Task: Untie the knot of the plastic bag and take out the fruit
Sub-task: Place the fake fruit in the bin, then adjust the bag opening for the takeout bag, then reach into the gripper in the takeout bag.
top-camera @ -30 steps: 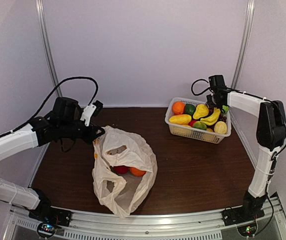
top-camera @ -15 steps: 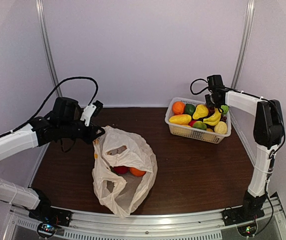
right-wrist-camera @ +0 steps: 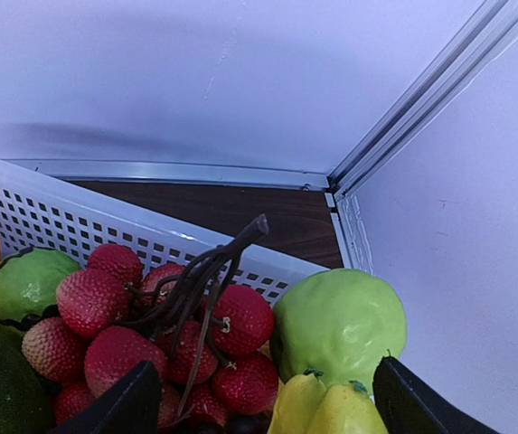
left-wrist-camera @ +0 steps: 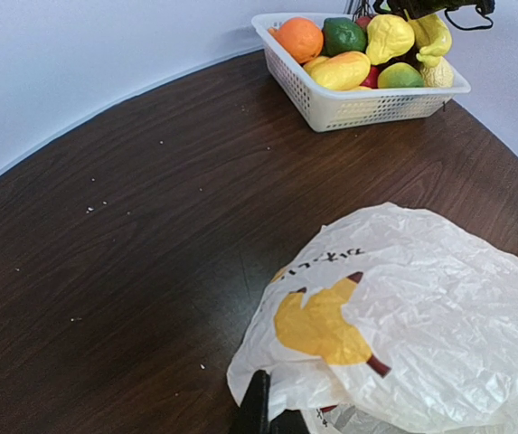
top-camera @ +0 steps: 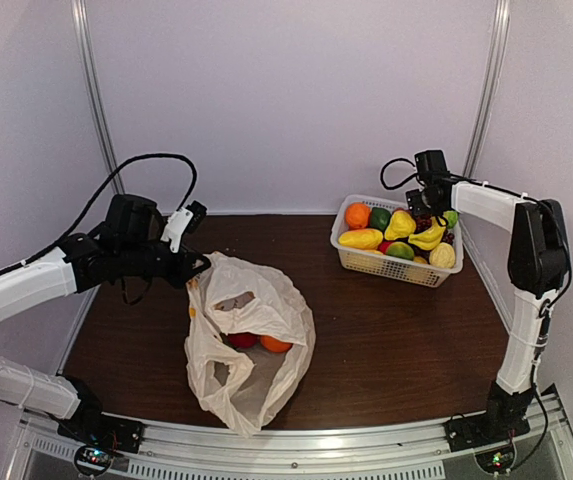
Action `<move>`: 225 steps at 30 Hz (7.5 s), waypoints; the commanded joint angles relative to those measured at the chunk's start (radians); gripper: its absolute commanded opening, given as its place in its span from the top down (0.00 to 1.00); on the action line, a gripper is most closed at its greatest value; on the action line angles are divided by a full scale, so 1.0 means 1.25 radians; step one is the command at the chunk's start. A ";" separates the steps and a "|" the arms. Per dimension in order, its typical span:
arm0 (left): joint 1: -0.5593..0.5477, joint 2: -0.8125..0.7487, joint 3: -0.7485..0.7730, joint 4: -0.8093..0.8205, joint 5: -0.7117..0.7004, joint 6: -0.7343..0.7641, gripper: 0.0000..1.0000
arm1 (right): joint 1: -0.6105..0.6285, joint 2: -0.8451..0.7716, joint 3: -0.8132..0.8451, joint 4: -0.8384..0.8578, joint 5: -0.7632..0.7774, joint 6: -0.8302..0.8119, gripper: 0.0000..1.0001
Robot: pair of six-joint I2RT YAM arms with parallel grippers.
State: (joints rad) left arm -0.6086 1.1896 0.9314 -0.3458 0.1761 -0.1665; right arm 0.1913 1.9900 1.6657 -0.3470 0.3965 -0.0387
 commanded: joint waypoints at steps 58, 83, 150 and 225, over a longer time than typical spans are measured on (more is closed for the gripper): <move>-0.077 0.004 -0.008 0.080 0.220 0.051 1.00 | 0.647 -0.485 -0.218 -0.106 -0.404 -0.010 0.08; -0.086 0.001 -0.010 0.075 0.185 0.052 1.00 | 1.042 -0.242 -0.050 -0.262 0.154 0.013 0.00; -0.215 0.121 0.117 0.026 0.210 0.044 1.00 | 0.773 -0.610 -0.441 -0.074 0.250 0.348 1.00; -0.146 0.143 0.065 0.110 0.299 0.087 1.00 | 0.784 -0.330 -0.496 -0.121 -0.031 0.214 0.40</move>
State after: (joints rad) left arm -0.7975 1.3678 1.0191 -0.2329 0.5537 -0.0803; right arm 1.1812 1.4982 1.0027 -0.4702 0.3687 0.1947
